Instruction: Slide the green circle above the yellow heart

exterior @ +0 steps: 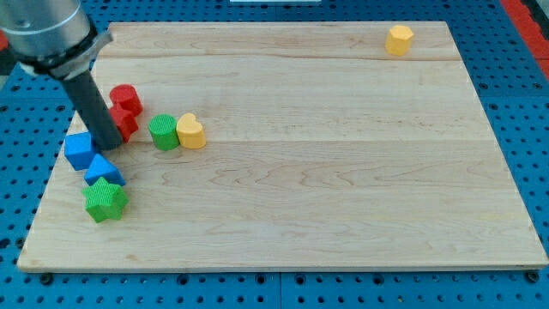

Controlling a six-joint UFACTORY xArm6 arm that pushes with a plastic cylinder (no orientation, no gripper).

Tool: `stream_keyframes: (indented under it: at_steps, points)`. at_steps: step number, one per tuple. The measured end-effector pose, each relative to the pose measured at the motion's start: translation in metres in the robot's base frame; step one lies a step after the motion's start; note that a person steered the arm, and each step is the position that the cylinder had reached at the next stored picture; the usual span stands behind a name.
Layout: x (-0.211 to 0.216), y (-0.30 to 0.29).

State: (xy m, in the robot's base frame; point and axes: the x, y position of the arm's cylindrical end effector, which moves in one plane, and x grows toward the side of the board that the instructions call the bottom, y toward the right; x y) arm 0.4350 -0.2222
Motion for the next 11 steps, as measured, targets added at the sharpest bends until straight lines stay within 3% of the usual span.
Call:
stream_keyframes:
  at_steps: [1, 3, 6, 8, 9, 10, 11]
  points:
    - [-0.031, 0.022]
    - [0.006, 0.022]
    - [-0.029, 0.093]
    - [0.030, 0.127]
    - [0.067, 0.092]
    - [0.077, 0.092]
    - [0.038, 0.118]
